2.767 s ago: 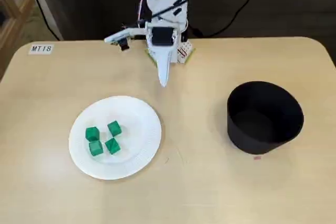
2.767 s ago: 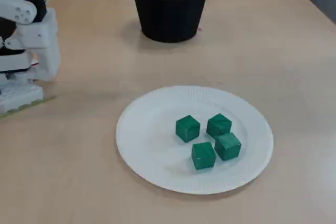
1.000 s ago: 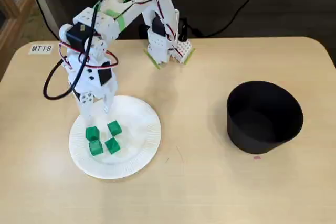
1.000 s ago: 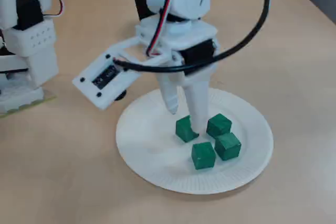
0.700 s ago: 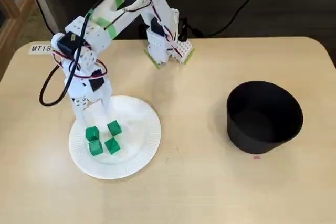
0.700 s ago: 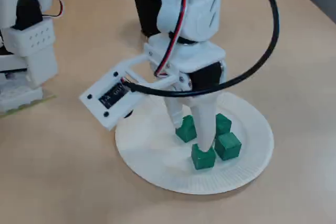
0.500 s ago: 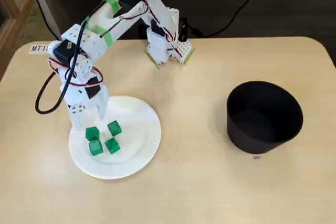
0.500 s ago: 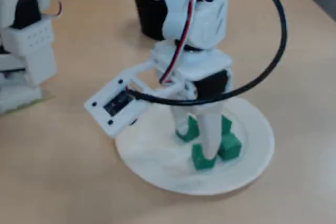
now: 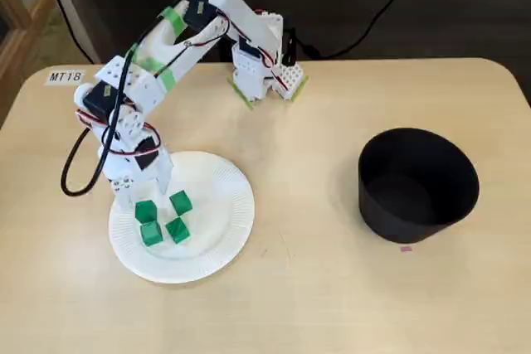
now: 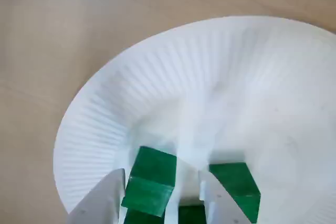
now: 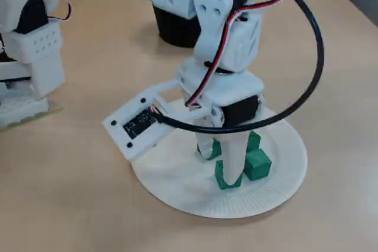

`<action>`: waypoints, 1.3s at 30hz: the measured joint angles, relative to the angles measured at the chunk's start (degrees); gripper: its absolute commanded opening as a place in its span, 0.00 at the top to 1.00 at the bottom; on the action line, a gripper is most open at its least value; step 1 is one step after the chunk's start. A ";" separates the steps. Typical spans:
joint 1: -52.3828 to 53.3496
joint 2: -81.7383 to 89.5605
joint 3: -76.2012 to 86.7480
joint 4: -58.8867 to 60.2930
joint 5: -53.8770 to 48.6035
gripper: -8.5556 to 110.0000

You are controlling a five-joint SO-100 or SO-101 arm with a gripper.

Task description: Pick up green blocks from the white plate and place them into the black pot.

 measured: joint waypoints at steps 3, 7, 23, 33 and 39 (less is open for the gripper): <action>-0.26 -2.11 -0.88 -1.58 0.26 0.82; -0.26 -3.96 -0.97 -5.01 1.67 0.95; -2.81 1.58 -16.44 -6.42 -8.09 0.95; -30.59 17.40 -20.30 -6.42 -23.82 0.95; -52.21 19.95 -20.30 -6.50 -29.18 0.95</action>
